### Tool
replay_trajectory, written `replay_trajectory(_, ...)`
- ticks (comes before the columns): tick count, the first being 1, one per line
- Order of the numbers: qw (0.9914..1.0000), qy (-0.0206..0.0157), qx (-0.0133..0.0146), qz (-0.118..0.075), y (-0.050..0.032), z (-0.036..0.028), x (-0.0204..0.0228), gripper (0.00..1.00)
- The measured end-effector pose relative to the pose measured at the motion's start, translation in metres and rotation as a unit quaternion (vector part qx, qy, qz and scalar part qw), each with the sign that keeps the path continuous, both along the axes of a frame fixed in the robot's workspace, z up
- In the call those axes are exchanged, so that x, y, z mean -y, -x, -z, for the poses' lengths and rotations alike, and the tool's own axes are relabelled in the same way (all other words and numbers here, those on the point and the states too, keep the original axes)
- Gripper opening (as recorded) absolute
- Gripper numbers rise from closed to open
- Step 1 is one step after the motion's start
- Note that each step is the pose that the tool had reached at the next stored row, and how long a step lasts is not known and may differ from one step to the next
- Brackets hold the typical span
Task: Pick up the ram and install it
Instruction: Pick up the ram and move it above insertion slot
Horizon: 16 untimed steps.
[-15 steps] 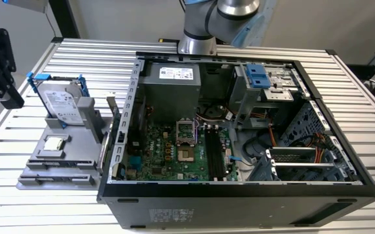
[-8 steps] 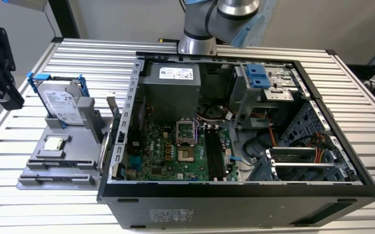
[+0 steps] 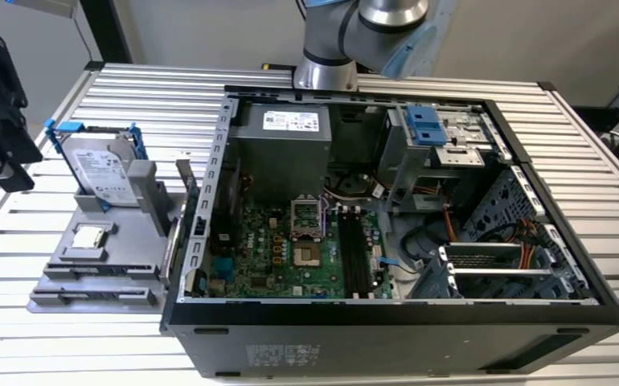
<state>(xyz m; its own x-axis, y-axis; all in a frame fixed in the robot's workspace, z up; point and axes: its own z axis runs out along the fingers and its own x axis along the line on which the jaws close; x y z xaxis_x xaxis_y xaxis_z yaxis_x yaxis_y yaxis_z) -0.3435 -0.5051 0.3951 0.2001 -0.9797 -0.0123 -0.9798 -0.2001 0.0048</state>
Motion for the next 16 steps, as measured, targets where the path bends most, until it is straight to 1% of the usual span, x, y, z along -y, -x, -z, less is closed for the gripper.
replay_trajectory(3, 0.99965, 0.0, 0.0, 0.026, 0.0, 0.0023, 0.0, 1.0)
replay_trajectory(5, 0.99906, 0.0, -0.0002, 0.043, 0.0, 0.0039, 0.0, 1.0)
replay_trajectory(7, 0.99822, 0.0, -0.0007, 0.06, 0.0001, 0.0058, 0.0, 1.0)
replay_trajectory(8, 0.99802, 0.0, -0.0007, 0.063, 0.0, 0.0062, 0.0, 1.0)
replay_trajectory(12, 0.998, 0.0001, -0.0007, 0.063, 0.0, 0.0064, 0.0, 1.0)
replay_trajectory(16, 0.99779, 0.0, -0.0007, 0.066, 0.0001, 0.0082, 0.0, 1.0)
